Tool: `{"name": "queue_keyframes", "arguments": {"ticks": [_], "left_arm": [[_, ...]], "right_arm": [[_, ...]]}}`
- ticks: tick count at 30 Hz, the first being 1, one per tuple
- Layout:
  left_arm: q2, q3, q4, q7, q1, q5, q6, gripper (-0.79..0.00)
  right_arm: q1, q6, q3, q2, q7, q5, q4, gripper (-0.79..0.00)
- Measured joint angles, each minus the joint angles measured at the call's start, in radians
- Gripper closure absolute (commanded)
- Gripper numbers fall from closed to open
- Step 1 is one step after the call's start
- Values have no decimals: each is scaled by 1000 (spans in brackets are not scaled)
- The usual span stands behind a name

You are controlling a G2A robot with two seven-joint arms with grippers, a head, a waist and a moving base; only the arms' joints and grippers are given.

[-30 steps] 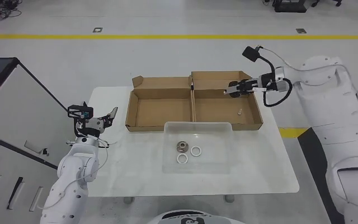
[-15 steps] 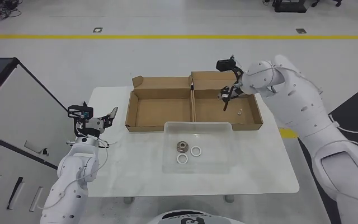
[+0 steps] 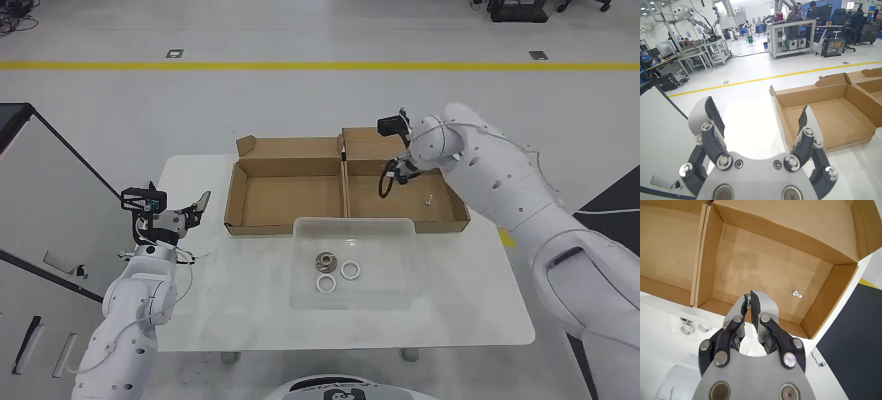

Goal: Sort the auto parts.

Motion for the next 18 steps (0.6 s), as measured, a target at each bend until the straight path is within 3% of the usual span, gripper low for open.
{"name": "queue_keyframes", "arguments": {"ticks": [18], "left_arm": [[0, 0, 0, 0, 0, 0, 0, -785]], "right_arm": [[22, -122, -34, -69, -94, -34, 253, 0]]}}
